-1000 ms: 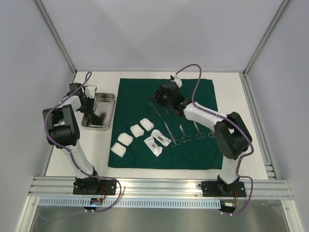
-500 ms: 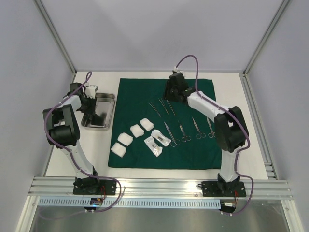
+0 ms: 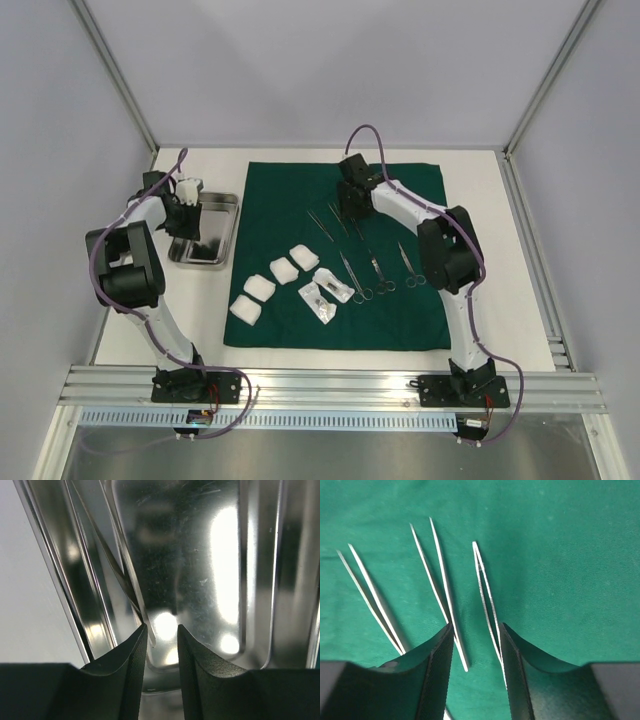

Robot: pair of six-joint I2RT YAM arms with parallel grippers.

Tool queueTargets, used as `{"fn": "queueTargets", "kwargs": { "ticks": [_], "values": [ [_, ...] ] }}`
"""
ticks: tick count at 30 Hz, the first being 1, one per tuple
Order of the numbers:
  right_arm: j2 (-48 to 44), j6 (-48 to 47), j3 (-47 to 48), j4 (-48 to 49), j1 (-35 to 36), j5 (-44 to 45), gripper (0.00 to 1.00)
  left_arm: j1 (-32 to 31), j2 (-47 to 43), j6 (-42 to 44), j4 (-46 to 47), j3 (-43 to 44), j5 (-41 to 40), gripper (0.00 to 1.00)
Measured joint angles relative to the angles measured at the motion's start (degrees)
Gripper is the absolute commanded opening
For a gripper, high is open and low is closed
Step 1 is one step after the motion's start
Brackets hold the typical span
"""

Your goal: Prepare the surgical pack

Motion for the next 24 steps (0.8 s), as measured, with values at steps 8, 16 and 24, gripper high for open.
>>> {"fn": "queueTargets", "kwargs": {
  "ticks": [8, 16, 24],
  "values": [
    [3.2, -1.9, 2.1, -1.4, -0.1, 0.6, 0.34, 0.0, -3.2, 0.3, -2.3, 0.0, 2.3, 0.40],
    [3.3, -2.3, 2.5, -1.5, -0.9, 1.6, 0.01, 0.0, -3.8, 0.5, -3.9, 0.0, 3.3, 0.40],
    [3.0, -2.0, 2.4, -1.4, -1.3, 2.9, 0.00, 0.0, -6.2, 0.7, -5.3, 0.0, 4.8, 0.40]
  ]
}}
